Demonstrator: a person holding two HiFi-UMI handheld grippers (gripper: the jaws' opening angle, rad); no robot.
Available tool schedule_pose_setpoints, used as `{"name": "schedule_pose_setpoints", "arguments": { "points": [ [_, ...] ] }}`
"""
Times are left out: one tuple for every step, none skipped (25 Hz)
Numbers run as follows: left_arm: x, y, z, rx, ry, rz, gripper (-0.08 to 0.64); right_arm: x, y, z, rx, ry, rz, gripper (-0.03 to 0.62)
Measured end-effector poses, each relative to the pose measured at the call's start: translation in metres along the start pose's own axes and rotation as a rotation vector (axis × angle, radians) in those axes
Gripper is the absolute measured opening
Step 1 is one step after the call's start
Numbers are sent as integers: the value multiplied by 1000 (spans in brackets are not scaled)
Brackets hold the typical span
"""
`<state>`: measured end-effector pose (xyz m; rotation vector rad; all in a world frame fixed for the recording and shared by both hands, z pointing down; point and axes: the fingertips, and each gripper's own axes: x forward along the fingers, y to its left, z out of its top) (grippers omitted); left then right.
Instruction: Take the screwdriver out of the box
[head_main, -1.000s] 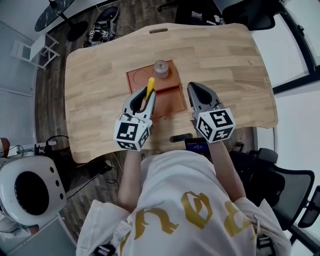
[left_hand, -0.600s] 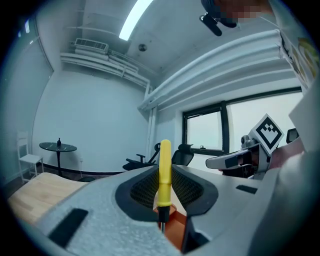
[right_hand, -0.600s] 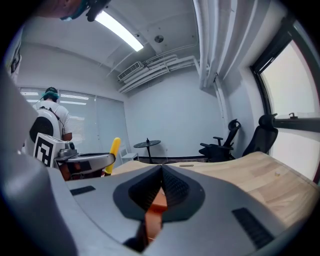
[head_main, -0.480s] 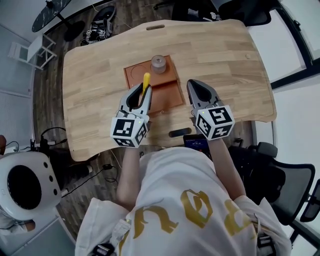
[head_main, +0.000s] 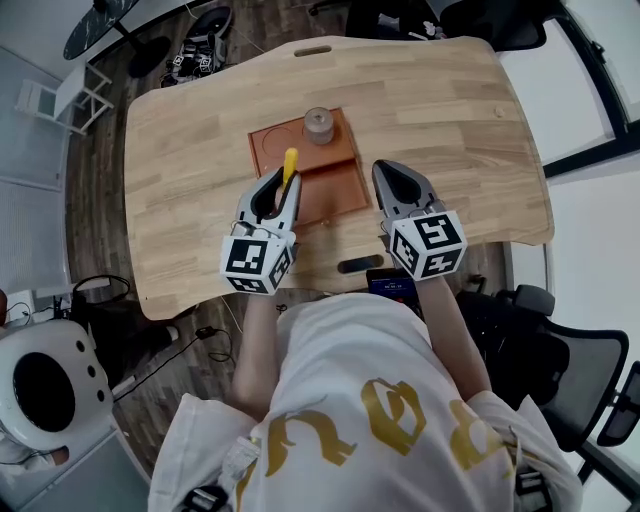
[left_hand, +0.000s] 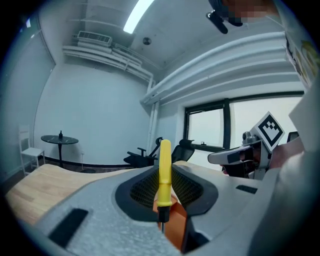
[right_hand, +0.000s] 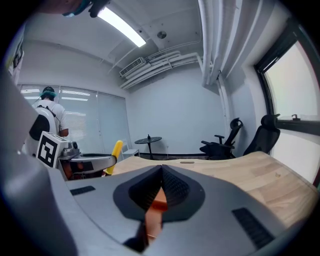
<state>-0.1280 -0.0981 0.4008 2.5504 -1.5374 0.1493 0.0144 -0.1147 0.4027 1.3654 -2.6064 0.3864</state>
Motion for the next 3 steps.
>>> {"name": "schedule_pose_setpoints", "arguments": {
  "points": [
    [0, 3, 0, 10, 3, 5, 78, 1, 0, 0, 1, 2, 0, 11],
    [0, 5, -1, 15, 6, 11, 78, 3, -1, 0, 3, 4, -1, 11],
    [1, 8, -1, 18, 9, 16, 78, 4, -2, 0, 4, 6, -2, 11]
  ]
}}
